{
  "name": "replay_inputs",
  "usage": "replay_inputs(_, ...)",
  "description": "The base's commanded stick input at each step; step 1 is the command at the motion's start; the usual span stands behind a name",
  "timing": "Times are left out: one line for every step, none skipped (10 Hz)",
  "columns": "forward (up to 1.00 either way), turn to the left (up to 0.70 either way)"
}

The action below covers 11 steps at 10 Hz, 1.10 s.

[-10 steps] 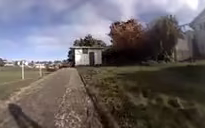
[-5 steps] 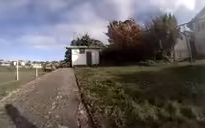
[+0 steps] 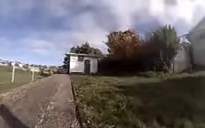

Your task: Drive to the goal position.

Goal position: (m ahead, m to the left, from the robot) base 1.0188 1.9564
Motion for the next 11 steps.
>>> replay_inputs(0.7, -0.14)
replay_inputs(0.7, -0.14)
replay_inputs(0.7, -0.14)
replay_inputs(0.7, -0.14)
replay_inputs(0.7, -0.14)
replay_inputs(0.7, -0.14)
replay_inputs(0.7, -0.14)
replay_inputs(0.7, -0.14)
replay_inputs(0.7, -0.14)
replay_inputs(0.7, -0.14)
replay_inputs(0.7, -0.14)
